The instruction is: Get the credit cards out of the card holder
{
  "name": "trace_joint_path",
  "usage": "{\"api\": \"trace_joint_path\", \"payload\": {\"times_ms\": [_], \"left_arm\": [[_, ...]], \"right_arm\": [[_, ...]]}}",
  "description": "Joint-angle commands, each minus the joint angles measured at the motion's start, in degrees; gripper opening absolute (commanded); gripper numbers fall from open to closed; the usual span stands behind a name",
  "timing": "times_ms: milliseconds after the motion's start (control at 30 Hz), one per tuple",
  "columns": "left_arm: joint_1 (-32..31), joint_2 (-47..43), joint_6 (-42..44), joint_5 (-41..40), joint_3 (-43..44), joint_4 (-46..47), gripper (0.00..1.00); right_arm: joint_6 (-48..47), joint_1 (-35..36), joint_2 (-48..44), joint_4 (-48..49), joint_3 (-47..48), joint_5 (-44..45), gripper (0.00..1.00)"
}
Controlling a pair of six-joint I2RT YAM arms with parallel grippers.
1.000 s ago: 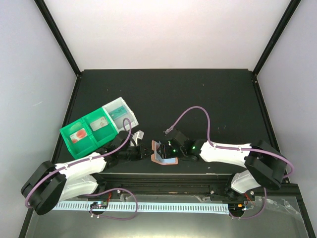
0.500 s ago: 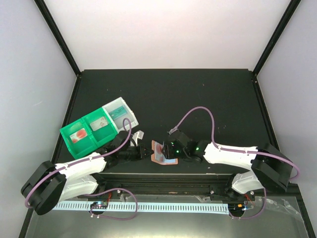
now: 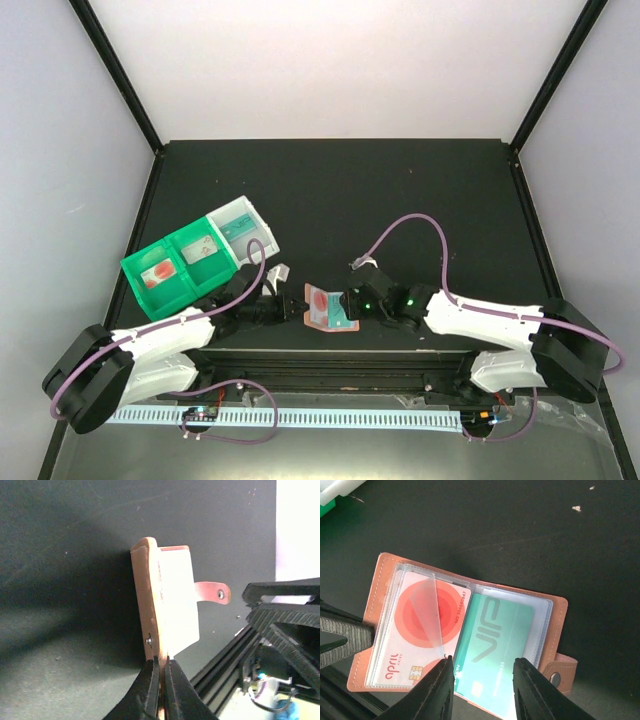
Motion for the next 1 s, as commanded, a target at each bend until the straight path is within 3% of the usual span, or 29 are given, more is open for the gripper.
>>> {"api": "trace_joint_path", "payload": {"times_ms": [0,133,367,700,967], "left_arm": [[-0.3,-0.5,1.3,-1.9,1.1,-2.0,0.08],[-0.4,-1.6,1.6,-3.7,1.9,-5.0,0.21],[-0.3,-4.7,3.9,-8.3,5.8,-13.2,0.46],[-0.5,-2.4,4.4,-4.2,7.1,-8.9,0.51],[-1.8,4.9,1.8,1.9,6.3,3.1,0.47]], "right_arm": [[-1.2,0.4,-0.9,0.7,-0.5,1.6,0.29],[-1.7,0.4,-0.2,3.9,-1.8,-0.6,0.19],[-2.2,0.4,2.7,7.0,-2.7,-2.0,0.17],[-2.6,0.3,5.5,9.0,-3.9,-1.2,0.16],[-2.5,-0.2,6.5,10.9,-5.6,-1.5,0.15]]}}
